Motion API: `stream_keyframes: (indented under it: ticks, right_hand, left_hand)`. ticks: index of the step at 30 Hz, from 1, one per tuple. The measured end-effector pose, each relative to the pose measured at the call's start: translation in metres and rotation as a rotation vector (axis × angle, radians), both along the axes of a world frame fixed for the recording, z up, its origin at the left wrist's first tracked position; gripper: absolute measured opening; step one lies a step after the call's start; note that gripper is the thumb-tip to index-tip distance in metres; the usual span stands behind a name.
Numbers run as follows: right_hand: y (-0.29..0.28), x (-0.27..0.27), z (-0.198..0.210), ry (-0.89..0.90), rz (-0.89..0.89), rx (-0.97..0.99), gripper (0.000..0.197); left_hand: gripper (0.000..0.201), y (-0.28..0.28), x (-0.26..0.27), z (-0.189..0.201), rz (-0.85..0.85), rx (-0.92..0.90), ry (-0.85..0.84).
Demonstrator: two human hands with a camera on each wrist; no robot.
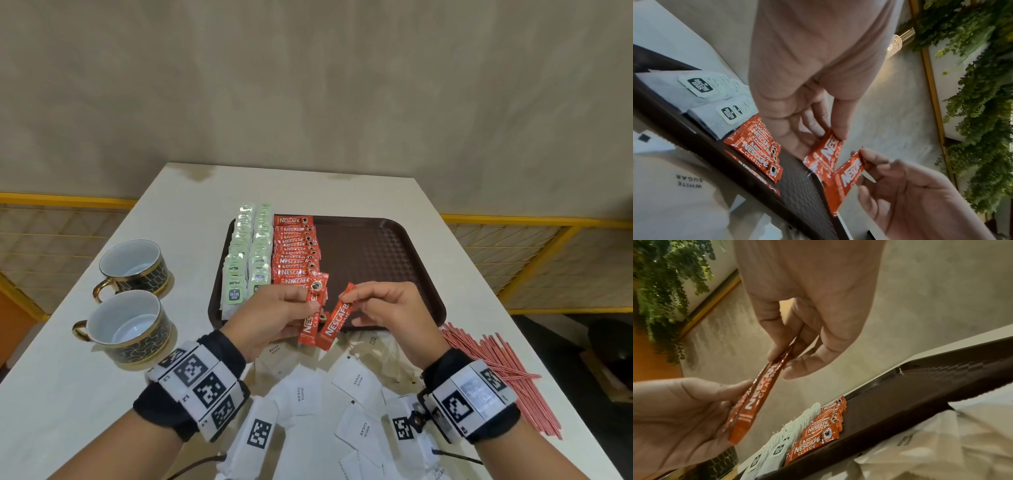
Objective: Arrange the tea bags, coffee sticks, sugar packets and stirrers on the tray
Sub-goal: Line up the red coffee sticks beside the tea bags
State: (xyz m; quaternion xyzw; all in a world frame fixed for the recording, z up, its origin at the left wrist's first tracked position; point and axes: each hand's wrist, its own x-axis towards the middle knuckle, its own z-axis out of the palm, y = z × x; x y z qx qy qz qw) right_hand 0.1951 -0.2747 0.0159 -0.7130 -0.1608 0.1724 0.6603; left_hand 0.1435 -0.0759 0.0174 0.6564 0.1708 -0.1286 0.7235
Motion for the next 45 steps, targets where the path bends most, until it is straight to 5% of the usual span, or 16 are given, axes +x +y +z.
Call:
stream_keyframes:
  ticks: [4, 9, 17, 25, 32, 45]
  right_hand:
    - [-0.003, -0.002, 0.002, 0.011, 0.016, -0.005, 0.011]
    - [0.000, -0.003, 0.006, 0.068, 0.038, 0.039, 0.028]
    - [0.007, -0.007, -0.005, 0.046, -0.073, -0.117, 0.017]
    - [0.001, 0.001, 0.003, 0.012, 0.191, -0.310, 0.030]
    - [-0.002, 0.010, 0.013, -0.105, 0.380, -0.535, 0.018]
    - [0.007, 0.008, 0.014, -0.366, 0.430, -0.697, 0.013]
  left_hand:
    - [0.018, 0.001, -0.001, -0.002, 0.006, 0.011, -0.008]
    - [0.020, -0.002, -0.002, 0.001, -0.054, -0.002, 0.002]
    - [0.017, -0.010, -0.008, -0.001, -0.346, 0.222, -0.090]
    - [0.016, -0.009, -0.013, -0.013, -0.507, 0.583, -0.174]
    - [0.027, -0.007, -0.014, -0.011, -0.660, 0.456, -0.087]
    - [0.015, -0.014, -0.013, -0.021, -0.740, 0.623, -0.077]
